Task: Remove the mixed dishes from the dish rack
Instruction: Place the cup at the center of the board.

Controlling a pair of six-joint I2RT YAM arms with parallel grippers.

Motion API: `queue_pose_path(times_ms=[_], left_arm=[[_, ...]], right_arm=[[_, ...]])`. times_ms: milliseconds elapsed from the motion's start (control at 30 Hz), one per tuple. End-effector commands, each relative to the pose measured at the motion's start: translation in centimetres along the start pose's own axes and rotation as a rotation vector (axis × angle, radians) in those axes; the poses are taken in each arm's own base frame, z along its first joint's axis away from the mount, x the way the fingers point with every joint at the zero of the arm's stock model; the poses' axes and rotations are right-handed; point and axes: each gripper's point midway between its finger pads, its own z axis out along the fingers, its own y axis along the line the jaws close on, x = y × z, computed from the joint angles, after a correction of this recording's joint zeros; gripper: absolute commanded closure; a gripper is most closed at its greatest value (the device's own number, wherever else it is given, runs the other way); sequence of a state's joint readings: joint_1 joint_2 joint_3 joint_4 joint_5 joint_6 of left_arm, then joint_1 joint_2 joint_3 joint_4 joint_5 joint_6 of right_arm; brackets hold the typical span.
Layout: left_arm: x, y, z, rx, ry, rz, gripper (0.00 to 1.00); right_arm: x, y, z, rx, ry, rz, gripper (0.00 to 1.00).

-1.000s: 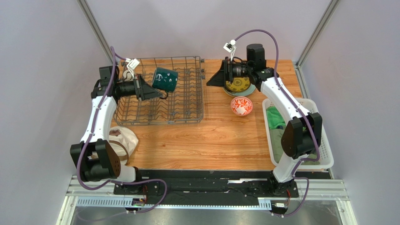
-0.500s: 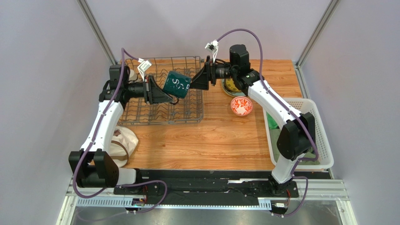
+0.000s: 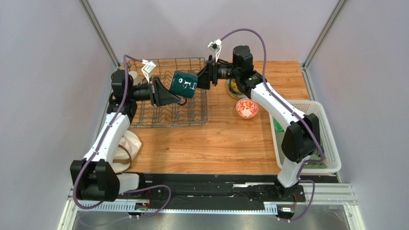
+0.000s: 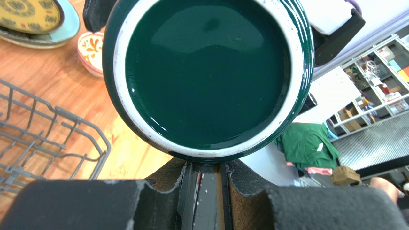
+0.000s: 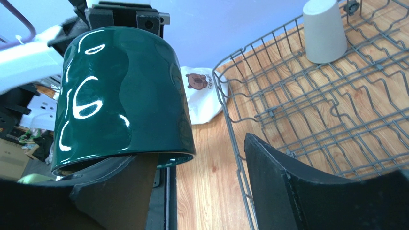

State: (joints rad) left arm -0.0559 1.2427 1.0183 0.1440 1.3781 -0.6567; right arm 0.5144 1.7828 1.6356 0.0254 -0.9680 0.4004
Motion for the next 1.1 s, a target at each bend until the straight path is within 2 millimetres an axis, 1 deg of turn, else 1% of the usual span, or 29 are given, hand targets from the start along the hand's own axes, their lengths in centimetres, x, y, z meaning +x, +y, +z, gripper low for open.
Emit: queue_pose_path(times_ms=[0,133,267,300,367,467,500,567,600,667,700,767,800,867,900,967,1000,1067], left_arm=[[-1.5,-3.0,0.6,0.051,-0.036,0.131,1.00],[-1.7,-2.7,1.1,0.033,-0.061,0.129,1.00],[-1.9,-2.1,1.3,0.016,-0.087,0.123,1.00],[-1.9,-2.1,1.3,0.018,-0.089,0.129,1.00],[-1.9,-1.9,1.4,0.014,-0.093,0.118,1.00],[-1.8,-1.5,1.5,0.012,-0.095,0.113,1.00],[-1.7,-1.4,1.5,0.011,-0.094,0.110,1.00],[-1.6,-1.1,1.5,0.010,-0.093,0.101,1.00],[-1.5,-1.1,1.6,0.011,-0.090,0.100,1.00],[-1.3,-0.9,1.6,0.013,-0.085,0.092,1.00],[-1.2,-0.9,1.6,0.015,-0.082,0.091,1.00],[-1.1,-0.9,1.6,0.018,-0.077,0.091,1.00],[-1.0,-0.8,1.6,0.017,-0.072,0.087,0.98],[-0.9,-0.7,1.5,0.013,-0.061,0.115,0.94],[-0.5,-0.4,1.5,0.002,-0.047,0.081,0.89],[-0.5,-0.3,1.4,-0.009,-0.038,0.120,0.86],[-0.1,-0.1,1.4,-0.020,-0.024,0.089,0.82],[-0.1,0.0,1.3,-0.035,-0.017,0.138,0.79]], right_arm=[[-2.2,1.5,0.5,-0.040,-0.084,-0.036,0.33],[-2.2,2.3,0.7,-0.062,-0.094,-0.018,0.37],[-2.1,3.6,1.1,-0.096,-0.101,0.004,0.41],[-2.1,4.2,1.3,-0.112,-0.104,0.006,0.43],[-1.9,4.7,1.5,-0.127,-0.097,0.010,0.46],[-1.8,5.6,1.8,-0.150,-0.090,0.007,0.53],[-1.8,5.9,1.9,-0.158,-0.087,0.007,0.59],[-1.7,6.2,2.1,-0.169,-0.081,0.004,0.64],[-1.7,6.4,2.1,-0.172,-0.080,0.003,0.72],[-1.6,6.5,2.1,-0.179,-0.076,0.002,0.81],[-1.5,6.6,2.0,-0.179,-0.074,0.002,0.89],[-1.4,6.6,2.0,-0.178,-0.070,-0.004,0.97],[-1.3,6.6,1.9,-0.176,-0.065,0.000,1.00],[-1.3,6.6,1.8,-0.174,-0.064,-0.013,1.00],[-1.1,6.5,1.8,-0.170,-0.059,-0.009,1.00],[-1.2,6.7,1.7,-0.170,-0.059,-0.017,1.00],[-1.2,6.7,1.7,-0.167,-0.058,-0.022,1.00],[-1.2,6.8,1.6,-0.166,-0.057,-0.026,1.00]])
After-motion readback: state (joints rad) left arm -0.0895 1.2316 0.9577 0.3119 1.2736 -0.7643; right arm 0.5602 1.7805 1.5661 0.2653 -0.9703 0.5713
